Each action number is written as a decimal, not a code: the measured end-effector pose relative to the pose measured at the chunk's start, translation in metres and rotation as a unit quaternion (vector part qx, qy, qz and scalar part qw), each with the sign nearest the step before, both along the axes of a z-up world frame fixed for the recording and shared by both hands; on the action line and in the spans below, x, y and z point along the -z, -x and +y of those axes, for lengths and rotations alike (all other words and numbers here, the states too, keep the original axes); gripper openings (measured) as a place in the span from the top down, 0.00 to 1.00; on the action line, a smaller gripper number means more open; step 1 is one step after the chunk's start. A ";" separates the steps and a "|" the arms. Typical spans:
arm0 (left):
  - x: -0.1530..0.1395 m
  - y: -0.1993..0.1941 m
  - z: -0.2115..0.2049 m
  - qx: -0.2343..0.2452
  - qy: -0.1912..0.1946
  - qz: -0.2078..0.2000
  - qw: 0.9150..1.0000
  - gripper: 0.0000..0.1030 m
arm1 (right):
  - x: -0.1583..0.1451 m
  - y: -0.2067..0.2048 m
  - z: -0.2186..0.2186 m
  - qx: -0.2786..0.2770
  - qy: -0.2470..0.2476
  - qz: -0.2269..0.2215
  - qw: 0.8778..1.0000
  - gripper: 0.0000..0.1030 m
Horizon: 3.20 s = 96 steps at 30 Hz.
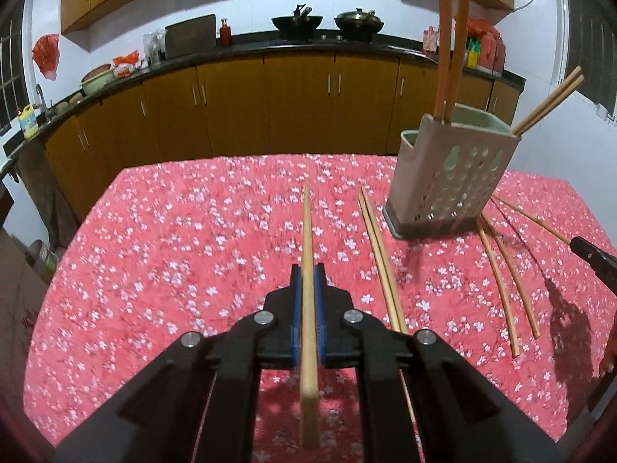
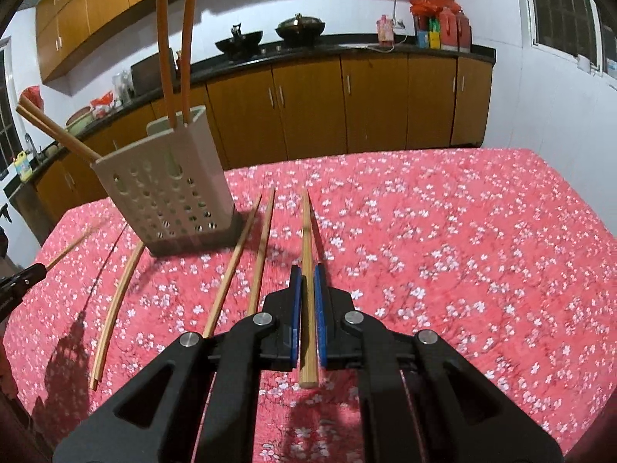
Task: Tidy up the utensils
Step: 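Lift the left tool's chopstick over the holder while the right tool carries its chopstick there, then open the left tool over the holder while the right tool releases its chopstick inside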
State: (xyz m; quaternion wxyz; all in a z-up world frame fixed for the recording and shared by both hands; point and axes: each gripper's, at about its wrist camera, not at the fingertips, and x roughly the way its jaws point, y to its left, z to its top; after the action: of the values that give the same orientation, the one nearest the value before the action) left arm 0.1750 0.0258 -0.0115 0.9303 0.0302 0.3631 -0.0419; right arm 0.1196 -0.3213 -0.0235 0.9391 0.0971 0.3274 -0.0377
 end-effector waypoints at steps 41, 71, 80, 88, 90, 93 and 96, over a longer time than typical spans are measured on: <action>-0.100 0.031 0.003 0.037 0.083 -0.119 0.989 0.93 | -0.095 0.029 -0.005 -0.010 -0.027 -0.140 0.990 0.93; -0.162 -0.024 -0.079 0.095 0.112 -0.166 0.975 0.93 | -0.159 -0.035 0.053 -0.044 -0.012 -0.259 0.965 0.93; -0.139 -0.044 -0.080 0.097 0.113 -0.139 0.979 0.93 | -0.145 -0.045 0.055 -0.053 -0.020 -0.227 0.972 0.93; -0.134 -0.051 -0.078 0.090 0.115 -0.131 0.981 0.90 | -0.149 -0.040 0.055 -0.058 -0.031 -0.222 0.973 0.59; -0.136 -0.048 -0.077 0.088 0.115 -0.135 0.980 0.87 | -0.151 -0.037 0.053 -0.059 -0.031 -0.224 0.972 0.59; -0.142 -0.040 -0.073 0.085 0.122 -0.144 0.978 0.84 | -0.156 -0.029 0.049 -0.057 -0.029 -0.231 0.971 0.59; -0.151 -0.029 -0.062 0.079 0.131 -0.160 0.975 0.79 | -0.159 -0.017 0.039 -0.049 -0.028 -0.238 0.970 0.59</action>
State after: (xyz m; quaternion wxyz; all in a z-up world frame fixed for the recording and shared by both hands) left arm 0.2042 -0.0367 0.1392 0.9659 -0.0570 0.1976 -0.1575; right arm 0.1369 -0.2818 0.1354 0.9876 0.1136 0.0999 0.0416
